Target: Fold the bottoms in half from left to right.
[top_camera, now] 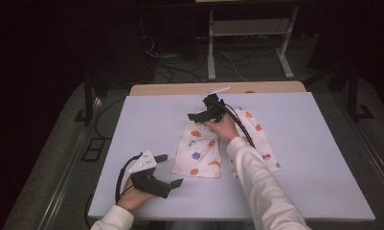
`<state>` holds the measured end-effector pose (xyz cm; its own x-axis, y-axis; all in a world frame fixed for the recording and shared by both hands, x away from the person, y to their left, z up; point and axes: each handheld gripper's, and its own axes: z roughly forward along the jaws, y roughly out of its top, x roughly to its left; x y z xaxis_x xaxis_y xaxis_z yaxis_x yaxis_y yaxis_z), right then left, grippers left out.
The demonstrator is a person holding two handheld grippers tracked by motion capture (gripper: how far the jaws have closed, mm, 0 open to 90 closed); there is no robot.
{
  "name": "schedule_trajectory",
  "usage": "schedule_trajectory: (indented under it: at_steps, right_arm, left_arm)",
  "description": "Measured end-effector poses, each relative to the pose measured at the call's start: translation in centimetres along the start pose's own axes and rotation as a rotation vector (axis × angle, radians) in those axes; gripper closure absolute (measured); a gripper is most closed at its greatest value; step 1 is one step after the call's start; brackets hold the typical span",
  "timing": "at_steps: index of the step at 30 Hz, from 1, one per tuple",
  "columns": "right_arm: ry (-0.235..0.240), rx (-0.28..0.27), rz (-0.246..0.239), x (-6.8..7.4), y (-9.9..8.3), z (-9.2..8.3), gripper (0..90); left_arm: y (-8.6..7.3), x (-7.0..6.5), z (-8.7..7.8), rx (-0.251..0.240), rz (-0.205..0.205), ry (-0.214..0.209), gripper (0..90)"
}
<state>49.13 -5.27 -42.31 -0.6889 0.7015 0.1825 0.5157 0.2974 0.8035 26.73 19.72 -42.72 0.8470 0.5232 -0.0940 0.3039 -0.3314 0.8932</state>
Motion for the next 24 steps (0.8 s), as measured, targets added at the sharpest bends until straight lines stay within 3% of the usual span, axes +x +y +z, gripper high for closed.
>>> schedule_trajectory:
  at_steps: [11,24]
  right_arm:
    - [-0.024,0.021,0.028,-0.4,1.3,1.4,0.0]
    - [-0.058,0.049,0.045,-0.8,1.3,3.8,1.2]
  left_arm:
    - [0.1,0.1,0.0,-0.008,-0.005,-0.004,0.0]
    - [0.2,0.1,0.2,-0.011,0.000,-0.015,0.0]
